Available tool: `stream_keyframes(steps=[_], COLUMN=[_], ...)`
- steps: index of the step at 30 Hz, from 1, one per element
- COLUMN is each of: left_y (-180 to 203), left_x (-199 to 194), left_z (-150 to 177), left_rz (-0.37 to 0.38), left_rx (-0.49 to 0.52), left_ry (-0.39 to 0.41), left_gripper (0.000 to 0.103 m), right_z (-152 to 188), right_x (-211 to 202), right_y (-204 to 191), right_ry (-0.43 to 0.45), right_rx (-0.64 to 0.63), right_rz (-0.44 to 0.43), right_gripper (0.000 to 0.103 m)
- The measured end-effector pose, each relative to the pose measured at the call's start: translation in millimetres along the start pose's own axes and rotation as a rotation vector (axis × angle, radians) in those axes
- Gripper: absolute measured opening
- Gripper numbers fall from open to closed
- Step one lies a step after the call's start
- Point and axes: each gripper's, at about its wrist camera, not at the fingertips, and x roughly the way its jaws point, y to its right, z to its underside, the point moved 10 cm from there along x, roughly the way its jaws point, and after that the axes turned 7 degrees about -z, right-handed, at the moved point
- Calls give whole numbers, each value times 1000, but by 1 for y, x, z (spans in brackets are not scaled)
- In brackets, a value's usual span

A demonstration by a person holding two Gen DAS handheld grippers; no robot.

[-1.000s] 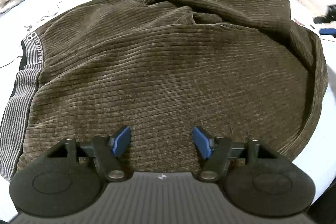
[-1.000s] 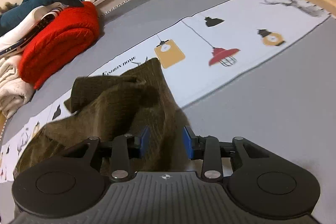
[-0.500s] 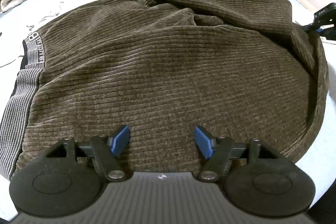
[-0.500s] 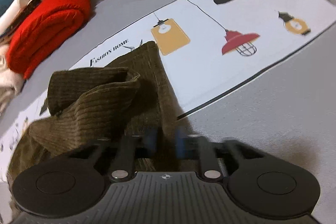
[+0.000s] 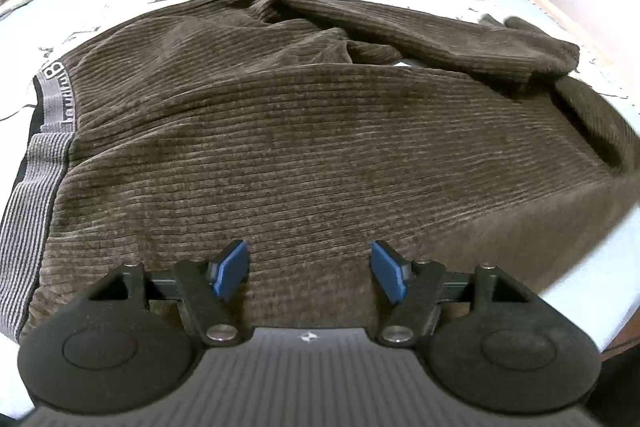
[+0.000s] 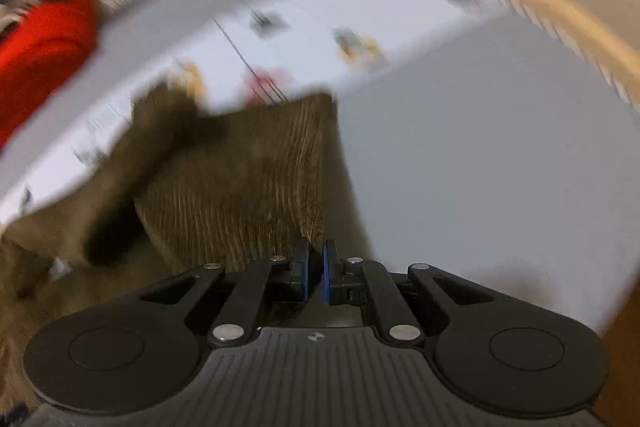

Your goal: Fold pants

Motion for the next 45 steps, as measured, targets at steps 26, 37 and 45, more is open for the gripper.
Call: stream_keyframes(steps=[26,37,45], left_y=[8,8,8], left_x=[15,13,11], left_z=[8,9,9], left_rz=[-46,-62,-46], left_rx=[72,62,58], left_ry=[18,26,24], left_gripper=[80,80,80], right_z=[-55,-85,-33], right_x=[94,46,3], right_y=[37,58,146], right_ry=[64,282,214], right_rx=[280,288,438], right_rz=[-174,-118,255], right_gripper=[49,7,7])
